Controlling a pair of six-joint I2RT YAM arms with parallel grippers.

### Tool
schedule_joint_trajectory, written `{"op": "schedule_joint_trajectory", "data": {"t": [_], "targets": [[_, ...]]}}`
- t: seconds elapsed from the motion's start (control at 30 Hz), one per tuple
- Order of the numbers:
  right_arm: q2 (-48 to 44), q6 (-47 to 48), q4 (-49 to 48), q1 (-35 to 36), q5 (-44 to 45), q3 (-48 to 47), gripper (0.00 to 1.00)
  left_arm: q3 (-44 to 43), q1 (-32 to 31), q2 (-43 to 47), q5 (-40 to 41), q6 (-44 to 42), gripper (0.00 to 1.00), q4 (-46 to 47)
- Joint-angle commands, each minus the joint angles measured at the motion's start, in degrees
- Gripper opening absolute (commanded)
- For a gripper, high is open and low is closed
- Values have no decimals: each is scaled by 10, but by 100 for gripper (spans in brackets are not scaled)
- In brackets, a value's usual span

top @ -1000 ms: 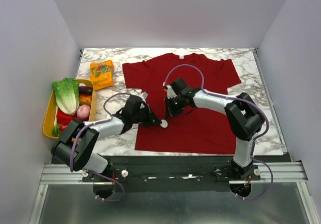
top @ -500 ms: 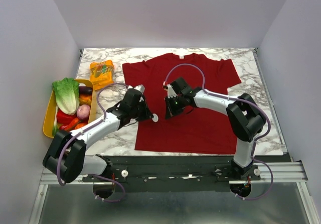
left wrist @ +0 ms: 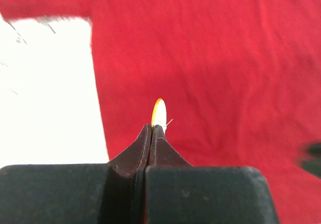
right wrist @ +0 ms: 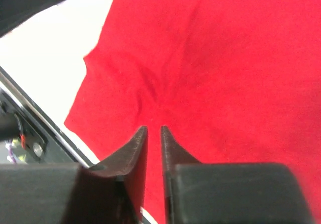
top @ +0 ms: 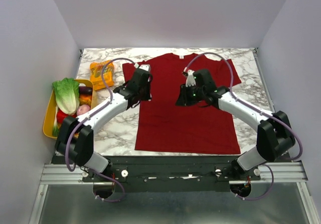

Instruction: Pin the brooch onto the clothing

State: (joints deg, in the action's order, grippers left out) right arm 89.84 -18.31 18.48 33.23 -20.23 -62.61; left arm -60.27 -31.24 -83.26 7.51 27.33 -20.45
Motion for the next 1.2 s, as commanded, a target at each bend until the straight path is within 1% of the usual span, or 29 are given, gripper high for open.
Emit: {"op": "schedule_joint_trajectory", "data": {"t": [0.0, 0.03, 0.07, 0.13, 0.17, 0.2, 0.23, 0.27, 0.3, 0.33, 0.37, 0.4, 0.53, 0.7, 0.8, 0.83, 0.97, 1.17], "targets": [[-47, -7, -46, -42, -20, 20, 38, -88, -3, -71, 92, -75, 0, -41], [-50, -13, -50, -51, -26, 19, 42, -104, -4, -85, 99, -89, 0, -45], [-55, -16, -56, -68, -34, 18, 48, -120, -5, -100, 107, -95, 0, -50], [-56, -24, -62, -84, -56, 11, 54, -171, -6, -140, 130, -105, 0, -65], [-57, -26, -65, -98, -60, 8, 60, -189, -8, -154, 138, -119, 0, -74], [-60, -27, -66, -104, -63, 5, 64, -225, -12, -186, 158, -125, 0, -87], [-63, -30, -69, -109, -67, 6, 70, -247, -14, -203, 169, -131, 0, -99], [-67, -34, -77, -121, -71, 6, 80, -269, -21, -218, 179, -144, 0, -109], [-77, -38, -83, -127, -81, 11, 86, -307, -23, -249, 189, -153, 0, -123], [-82, -42, -92, -133, -87, 15, 91, -326, -26, -265, 208, -157, 0, -132], [-89, -44, -105, -142, -89, 24, 99, -345, -28, -280, 215, -163, 0, -138], [-93, -44, -106, -145, -90, 26, 100, -380, -29, -307, 217, -169, 0, -154], [-115, -49, -110, -158, -81, 39, 100, -459, -30, -364, 219, -185, 0, -182], [-140, -64, -137, -171, -80, 62, 100, -564, -36, -428, 270, -212, 0, -237], [-144, -71, -160, -170, -91, 78, 100, -613, -37, -465, 295, -223, 0, -260], [-143, -71, -165, -171, -97, 85, 100, -625, -37, -482, 297, -223, 0, -268], [-134, -67, -169, -170, -101, 86, 100, -648, -38, -502, 295, -227, 0, -274], [-129, -65, -166, -170, -92, 81, 100, -693, -39, -540, 323, -256, 0, -296]]}}
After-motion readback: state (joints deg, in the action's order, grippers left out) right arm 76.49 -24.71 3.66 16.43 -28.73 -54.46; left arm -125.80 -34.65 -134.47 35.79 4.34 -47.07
